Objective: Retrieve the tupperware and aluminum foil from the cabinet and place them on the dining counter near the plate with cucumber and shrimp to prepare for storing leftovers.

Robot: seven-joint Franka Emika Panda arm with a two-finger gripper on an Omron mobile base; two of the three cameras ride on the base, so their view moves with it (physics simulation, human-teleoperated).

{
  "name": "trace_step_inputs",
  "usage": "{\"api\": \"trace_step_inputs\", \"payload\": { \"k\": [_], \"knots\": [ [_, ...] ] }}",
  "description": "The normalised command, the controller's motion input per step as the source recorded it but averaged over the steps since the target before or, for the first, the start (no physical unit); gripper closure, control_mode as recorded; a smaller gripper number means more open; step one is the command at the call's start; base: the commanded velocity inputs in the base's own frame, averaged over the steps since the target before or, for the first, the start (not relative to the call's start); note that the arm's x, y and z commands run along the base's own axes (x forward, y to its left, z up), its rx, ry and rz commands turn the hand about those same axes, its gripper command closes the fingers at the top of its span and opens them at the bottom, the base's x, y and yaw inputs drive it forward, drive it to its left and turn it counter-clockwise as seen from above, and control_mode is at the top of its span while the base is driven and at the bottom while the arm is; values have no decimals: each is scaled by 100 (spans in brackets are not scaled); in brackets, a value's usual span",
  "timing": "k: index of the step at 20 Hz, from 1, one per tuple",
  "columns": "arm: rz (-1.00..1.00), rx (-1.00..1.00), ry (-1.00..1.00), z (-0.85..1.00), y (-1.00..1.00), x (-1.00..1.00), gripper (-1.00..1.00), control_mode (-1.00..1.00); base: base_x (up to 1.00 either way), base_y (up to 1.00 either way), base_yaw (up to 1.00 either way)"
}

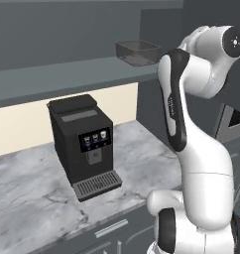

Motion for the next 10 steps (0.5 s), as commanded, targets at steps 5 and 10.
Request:
{"api": "trace_step_inputs", "payload": {
  "k": [5, 10],
  "knots": [
    [40, -25, 41, 2, 16, -41, -100, -100, 0, 0, 0],
    [60, -41, 27, -32, 14, -69, -100, -100, 0, 0, 0]
  ]
}}
